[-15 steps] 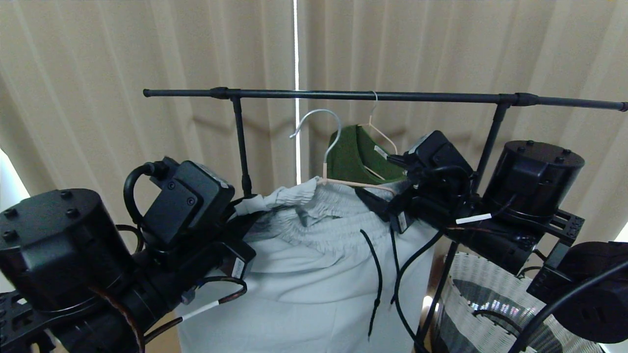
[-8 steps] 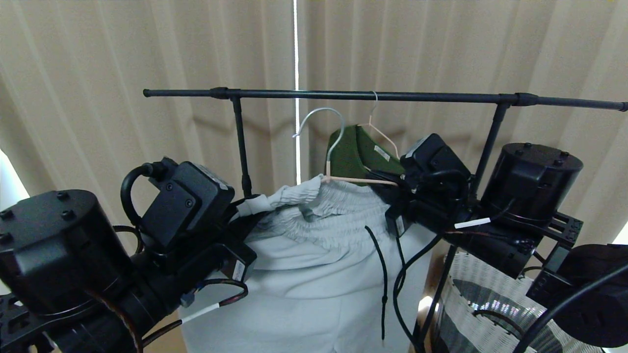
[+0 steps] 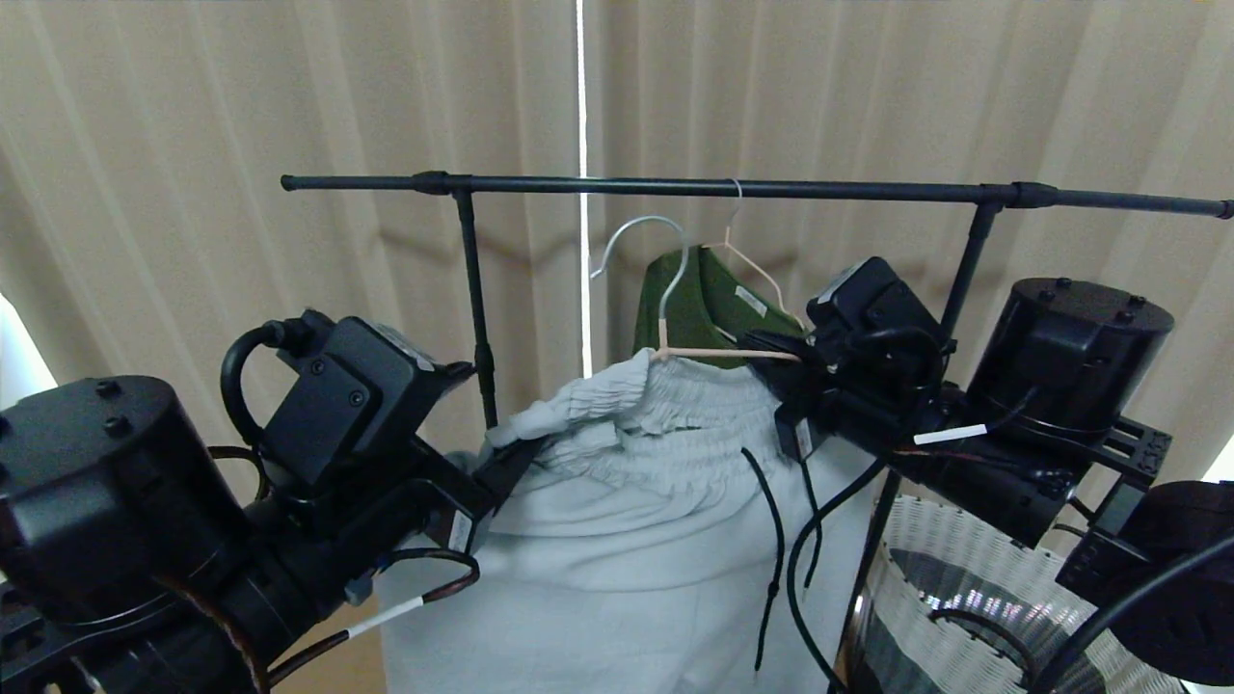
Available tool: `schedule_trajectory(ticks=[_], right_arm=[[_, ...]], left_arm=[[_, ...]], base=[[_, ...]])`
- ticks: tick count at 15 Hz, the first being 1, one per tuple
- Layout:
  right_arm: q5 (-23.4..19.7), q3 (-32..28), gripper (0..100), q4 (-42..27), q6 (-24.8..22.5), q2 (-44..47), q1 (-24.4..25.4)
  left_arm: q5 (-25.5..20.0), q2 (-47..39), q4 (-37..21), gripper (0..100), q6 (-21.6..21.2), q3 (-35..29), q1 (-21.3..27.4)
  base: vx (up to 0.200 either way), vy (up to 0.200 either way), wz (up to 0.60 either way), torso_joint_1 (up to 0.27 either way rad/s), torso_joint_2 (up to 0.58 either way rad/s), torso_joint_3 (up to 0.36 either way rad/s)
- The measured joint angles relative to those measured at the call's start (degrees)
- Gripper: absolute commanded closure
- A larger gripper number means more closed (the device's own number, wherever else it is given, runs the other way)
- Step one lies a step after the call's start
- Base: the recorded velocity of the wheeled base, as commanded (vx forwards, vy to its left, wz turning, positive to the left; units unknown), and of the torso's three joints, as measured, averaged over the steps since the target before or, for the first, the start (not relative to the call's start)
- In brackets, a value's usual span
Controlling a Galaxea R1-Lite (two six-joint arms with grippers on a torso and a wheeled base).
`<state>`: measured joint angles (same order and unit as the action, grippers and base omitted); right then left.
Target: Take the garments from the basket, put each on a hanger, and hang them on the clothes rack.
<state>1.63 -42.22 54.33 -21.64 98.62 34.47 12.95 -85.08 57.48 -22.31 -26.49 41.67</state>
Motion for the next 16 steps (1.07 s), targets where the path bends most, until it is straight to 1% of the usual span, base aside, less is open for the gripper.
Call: schedule_trajectory(ticks=[1,4,5,8,11,14,16], right_arm=[[0.0,0.1,100,-0.3,0.0,-0.5,-0.6],[0.2,0.5,100,-0.3,0.0,-1.8,-4.5],[0.3,1.0,100,-0.3,0.0,-2.3,-5.8],[0.3,1.5,100,-0.4,0.0,-4.4,-8.5],[0.1,1.5,100,-1.4,0.2,-7.2,-9.6],[0.0,0.1,100,-8.7,1.5,-11.4,-9.7],[-0.1,-1.3,100,-10.1,3.3,-13.5,-9.7]], left_arm=[[-0.6,0.5,0.0,0,0.5,0.5,0.0],[-7.1,3.6,-0.1,0,1.6,2.7,0.0],[-7.8,4.8,-0.2,0,1.7,3.5,0.0],[-8.0,7.3,-0.3,0,1.9,5.4,-0.2],[-8.0,7.2,-0.4,0,1.6,6.4,-0.5],[-8.1,5.1,-0.5,0,1.1,5.4,-1.6],[-8.1,3.8,-0.5,0,1.1,6.2,-2.1]], base=[[0.000,0.000,0.00,0.000,0.00,0.000],[0.000,0.000,0.00,0.000,0.00,0.000],[0.000,0.000,0.00,0.000,0.00,0.000],[0.000,0.000,0.00,0.000,0.00,0.000],[0.000,0.000,0.00,0.000,0.00,0.000],[0.000,0.000,0.00,0.000,0.00,0.000],[0.000,0.000,0.00,0.000,0.00,0.000]])
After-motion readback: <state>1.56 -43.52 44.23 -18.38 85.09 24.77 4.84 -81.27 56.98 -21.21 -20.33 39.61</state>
